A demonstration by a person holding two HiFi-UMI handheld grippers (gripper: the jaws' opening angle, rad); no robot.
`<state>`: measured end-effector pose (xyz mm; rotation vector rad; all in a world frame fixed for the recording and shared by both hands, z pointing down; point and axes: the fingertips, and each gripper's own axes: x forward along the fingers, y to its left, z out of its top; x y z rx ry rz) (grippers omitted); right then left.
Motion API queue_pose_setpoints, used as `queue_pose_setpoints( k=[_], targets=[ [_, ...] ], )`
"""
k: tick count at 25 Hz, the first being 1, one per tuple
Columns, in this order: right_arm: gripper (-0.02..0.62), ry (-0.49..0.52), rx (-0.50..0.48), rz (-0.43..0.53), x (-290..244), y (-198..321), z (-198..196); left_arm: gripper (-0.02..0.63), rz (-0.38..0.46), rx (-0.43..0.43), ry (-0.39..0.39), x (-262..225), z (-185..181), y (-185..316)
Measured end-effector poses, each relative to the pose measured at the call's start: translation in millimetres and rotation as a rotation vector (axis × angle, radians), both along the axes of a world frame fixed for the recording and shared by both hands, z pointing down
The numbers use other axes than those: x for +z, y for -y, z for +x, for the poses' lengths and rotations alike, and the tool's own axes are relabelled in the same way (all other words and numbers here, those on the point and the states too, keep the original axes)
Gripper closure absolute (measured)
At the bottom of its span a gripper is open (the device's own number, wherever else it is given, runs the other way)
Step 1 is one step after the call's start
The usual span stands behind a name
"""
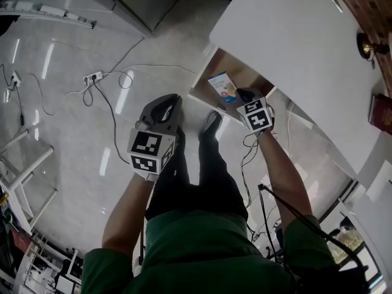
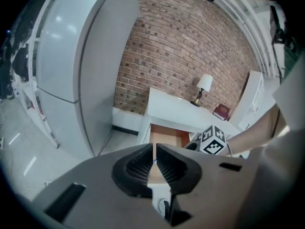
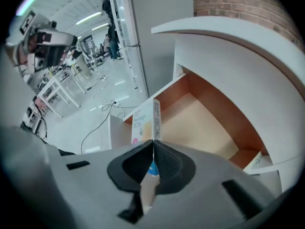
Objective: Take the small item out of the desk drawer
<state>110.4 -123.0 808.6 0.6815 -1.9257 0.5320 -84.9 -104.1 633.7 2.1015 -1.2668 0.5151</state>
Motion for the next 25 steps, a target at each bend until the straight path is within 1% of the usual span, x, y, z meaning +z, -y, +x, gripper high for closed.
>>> queue_pose_setpoints(
  k=[3,6,13,18,21,25],
  targets=[
    [0.586,0.048,0.072,0.009,-20.7,-0.4,4.2,0.592,0.016,0.002,0.003,-14.6,-0.5,1.5],
    [0.586,0.088,0.120,0.020,-43.0,-2.2,5.7,0.594,0.031,-0.003,0.013,-27.4,-2.4,3.4],
    [0.588,0.158,0.154,0.050,-93.6,-8.0,-0.7,0.593,0.055,0.007,0.034,-57.4,-8.9,0.6],
    [0.588,0.233,0.207,0.059,-130.4,-7.1,-3.3,0.592,0.093,0.002,0.064,-76.9,-19.5,-2.5],
    [0.588,0.296,0.273,0.064,-153.3,1.9,-0.2,0.593,0.092,0.015,0.056,-92.9,-16.5,-2.9],
    [0.588,0.407,0.388,0.066,-185.2,24.4,5.7,0.593,0.123,0.023,0.066,-109.3,-17.7,2.6]
  ],
)
